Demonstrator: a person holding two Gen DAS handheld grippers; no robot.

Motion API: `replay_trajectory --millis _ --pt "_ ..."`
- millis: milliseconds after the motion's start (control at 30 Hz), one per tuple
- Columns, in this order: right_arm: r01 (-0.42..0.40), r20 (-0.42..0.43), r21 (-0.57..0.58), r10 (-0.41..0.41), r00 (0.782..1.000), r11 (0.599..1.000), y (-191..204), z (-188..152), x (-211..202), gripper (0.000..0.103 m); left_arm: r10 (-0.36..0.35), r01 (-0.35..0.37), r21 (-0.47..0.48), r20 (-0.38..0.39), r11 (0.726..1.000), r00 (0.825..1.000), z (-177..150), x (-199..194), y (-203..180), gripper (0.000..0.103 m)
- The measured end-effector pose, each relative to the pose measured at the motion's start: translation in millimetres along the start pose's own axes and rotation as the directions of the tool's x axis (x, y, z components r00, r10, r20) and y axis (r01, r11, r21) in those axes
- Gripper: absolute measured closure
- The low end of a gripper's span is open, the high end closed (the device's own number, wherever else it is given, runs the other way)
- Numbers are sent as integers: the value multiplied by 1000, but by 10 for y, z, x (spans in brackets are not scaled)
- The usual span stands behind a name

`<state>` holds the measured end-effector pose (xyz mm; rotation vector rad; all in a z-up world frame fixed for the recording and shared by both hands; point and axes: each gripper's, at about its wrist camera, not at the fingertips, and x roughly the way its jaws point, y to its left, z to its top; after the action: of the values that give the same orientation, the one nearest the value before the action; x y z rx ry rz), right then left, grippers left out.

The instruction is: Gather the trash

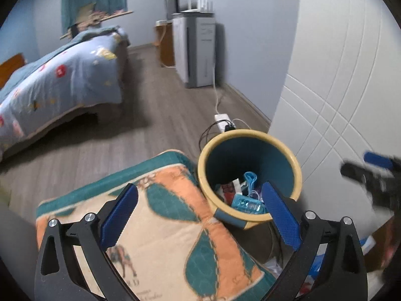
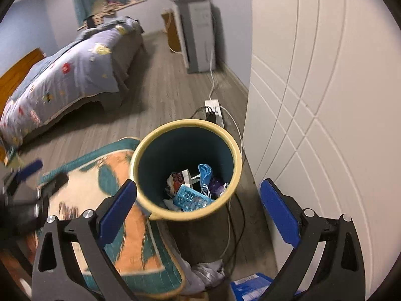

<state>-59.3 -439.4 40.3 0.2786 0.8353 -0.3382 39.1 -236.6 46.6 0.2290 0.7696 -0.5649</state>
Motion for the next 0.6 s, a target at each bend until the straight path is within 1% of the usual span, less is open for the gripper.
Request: replay_trajectory --millis 67,100,167,200,333,400,433,500,533,600 --pt "30 37 -16 -29 999 999 60 -11 -185 6 2 -2 -8 31 1000 1000 -31 -165 -7 5" --pt "31 59 -10 -31 998 999 54 -11 -248 6 3 -3 4 48 1000 999 -62 -254 -28 5" --pt "6 119 16 -8 993 1000 71 -22 -428 6 -9 7 34 54 999 998 -115 -382 -67 5" --pt "16 138 17 -18 990 1000 96 -32 -491 6 -7 5 35 58 999 998 -163 -463 -82 5" --pt "67 205 -38 -58 977 997 200 -82 -681 6 -43 45 -31 51 999 998 -293 -607 -28 5" --pt "68 202 -52 -56 978 996 236 -101 -676 6 -72 75 -44 52 996 996 -315 -629 12 5" --pt "75 202 -56 -62 977 996 248 -97 -666 6 -69 72 -46 54 996 996 -318 -637 29 5" --pt "88 210 -51 -75 975 995 251 -109 -652 6 -37 40 -54 52 998 998 -317 -648 33 5" --pt "93 220 -42 -82 972 995 240 -113 -669 6 -25 27 -47 42 999 999 -300 -648 37 5" --pt "101 225 -29 -92 970 994 226 -121 -685 6 3 -2 -25 49 1000 999 -303 -677 43 5"
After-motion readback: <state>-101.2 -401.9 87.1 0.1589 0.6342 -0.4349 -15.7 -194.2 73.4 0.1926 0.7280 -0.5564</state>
